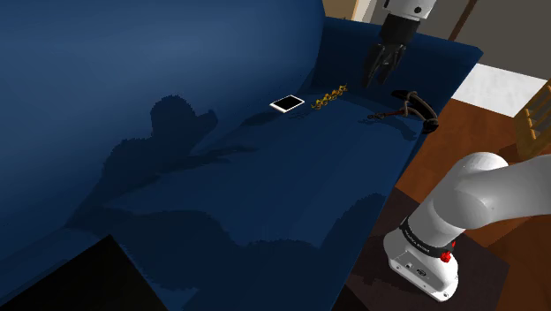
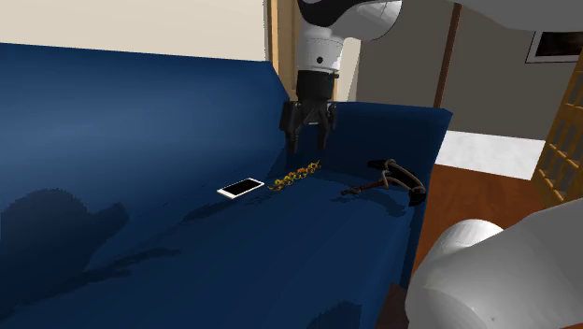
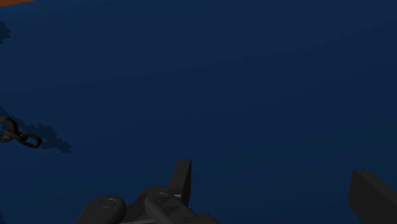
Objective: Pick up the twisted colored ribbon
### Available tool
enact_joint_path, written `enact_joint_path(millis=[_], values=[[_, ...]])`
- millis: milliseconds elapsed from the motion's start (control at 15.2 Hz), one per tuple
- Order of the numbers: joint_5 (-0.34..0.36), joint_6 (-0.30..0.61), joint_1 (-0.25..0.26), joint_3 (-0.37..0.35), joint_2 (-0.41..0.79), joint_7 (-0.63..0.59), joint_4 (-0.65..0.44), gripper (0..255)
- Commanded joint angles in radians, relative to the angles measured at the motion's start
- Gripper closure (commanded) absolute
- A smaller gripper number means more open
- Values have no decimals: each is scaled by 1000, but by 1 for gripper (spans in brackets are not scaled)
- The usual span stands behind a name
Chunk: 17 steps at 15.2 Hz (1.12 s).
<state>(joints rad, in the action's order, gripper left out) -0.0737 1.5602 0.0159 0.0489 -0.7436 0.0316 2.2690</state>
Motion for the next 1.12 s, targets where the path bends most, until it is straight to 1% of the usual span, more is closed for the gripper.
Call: enact_joint_path(millis=[0,264,594,858,1056], values=[[0,0,0,0,0,0,0,0],[65,40,21,116,34,233,21,0],[128,101,56,260,130,522,-2,0],[151,152,95,372,246,756,-58,0],[144,187,129,452,354,935,-119,0]])
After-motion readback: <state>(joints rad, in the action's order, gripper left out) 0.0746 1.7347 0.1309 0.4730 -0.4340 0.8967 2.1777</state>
